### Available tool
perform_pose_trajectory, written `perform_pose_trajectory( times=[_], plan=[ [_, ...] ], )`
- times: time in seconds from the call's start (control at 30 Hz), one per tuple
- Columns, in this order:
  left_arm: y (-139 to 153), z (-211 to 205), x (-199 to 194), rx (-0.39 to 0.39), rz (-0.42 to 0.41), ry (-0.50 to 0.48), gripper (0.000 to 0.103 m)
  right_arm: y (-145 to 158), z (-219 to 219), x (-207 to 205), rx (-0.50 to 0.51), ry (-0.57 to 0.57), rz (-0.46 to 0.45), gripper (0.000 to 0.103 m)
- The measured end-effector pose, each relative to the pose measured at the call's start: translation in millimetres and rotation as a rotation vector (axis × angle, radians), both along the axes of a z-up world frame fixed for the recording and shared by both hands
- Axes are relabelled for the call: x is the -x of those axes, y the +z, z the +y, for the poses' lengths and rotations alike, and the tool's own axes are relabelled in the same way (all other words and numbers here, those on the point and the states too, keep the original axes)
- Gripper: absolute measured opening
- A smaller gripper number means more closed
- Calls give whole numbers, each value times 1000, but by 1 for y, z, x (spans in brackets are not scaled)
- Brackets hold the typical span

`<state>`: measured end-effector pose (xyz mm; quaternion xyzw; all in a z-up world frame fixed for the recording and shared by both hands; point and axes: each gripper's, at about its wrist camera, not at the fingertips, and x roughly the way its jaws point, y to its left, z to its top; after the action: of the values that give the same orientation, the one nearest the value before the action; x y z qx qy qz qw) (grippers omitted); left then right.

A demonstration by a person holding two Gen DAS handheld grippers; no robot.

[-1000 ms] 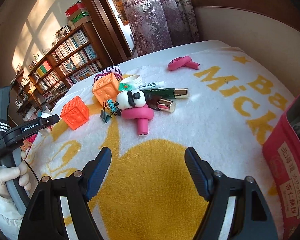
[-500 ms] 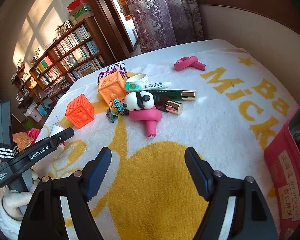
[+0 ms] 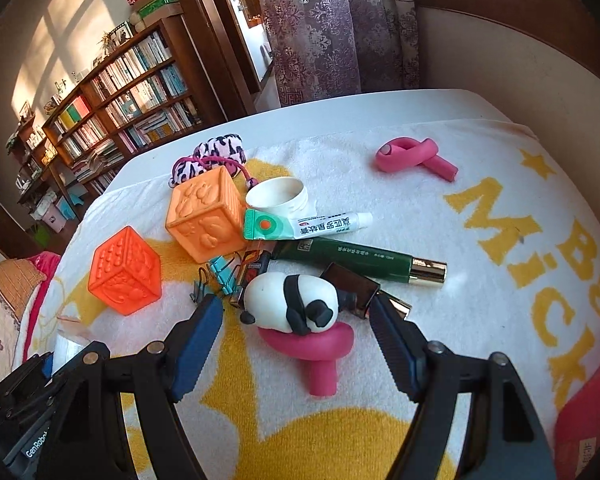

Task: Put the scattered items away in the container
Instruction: 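Grasp the panda figure with the right tool while left holds the bandage roll, then carry panda and bandage roll into the tin container and open both tools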

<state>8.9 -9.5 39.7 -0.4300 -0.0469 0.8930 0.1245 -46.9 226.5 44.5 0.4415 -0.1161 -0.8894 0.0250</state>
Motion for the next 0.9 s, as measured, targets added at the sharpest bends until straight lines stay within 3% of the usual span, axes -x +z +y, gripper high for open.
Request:
perform_pose_trajectory(
  times=[0.07,0.13,0.17,0.53,0.9],
  plan=[
    [-1,1,0,4,-2,-4,37,-4,0,5,-12,-5,-2,79],
    [-2,1,1,7,-5,-5,37,-3,-3,6,-42,4,7,64],
    [-3,2,1,8,-7,-6,37,-2,-4,4,-45,10,8,62],
    [-4,5,0,17,-6,-15,37,18,7,-44,47,1,64,62],
    [-2,19,-7,42,9,-45,37,45,36,-124,66,-42,134,62]
  ],
)
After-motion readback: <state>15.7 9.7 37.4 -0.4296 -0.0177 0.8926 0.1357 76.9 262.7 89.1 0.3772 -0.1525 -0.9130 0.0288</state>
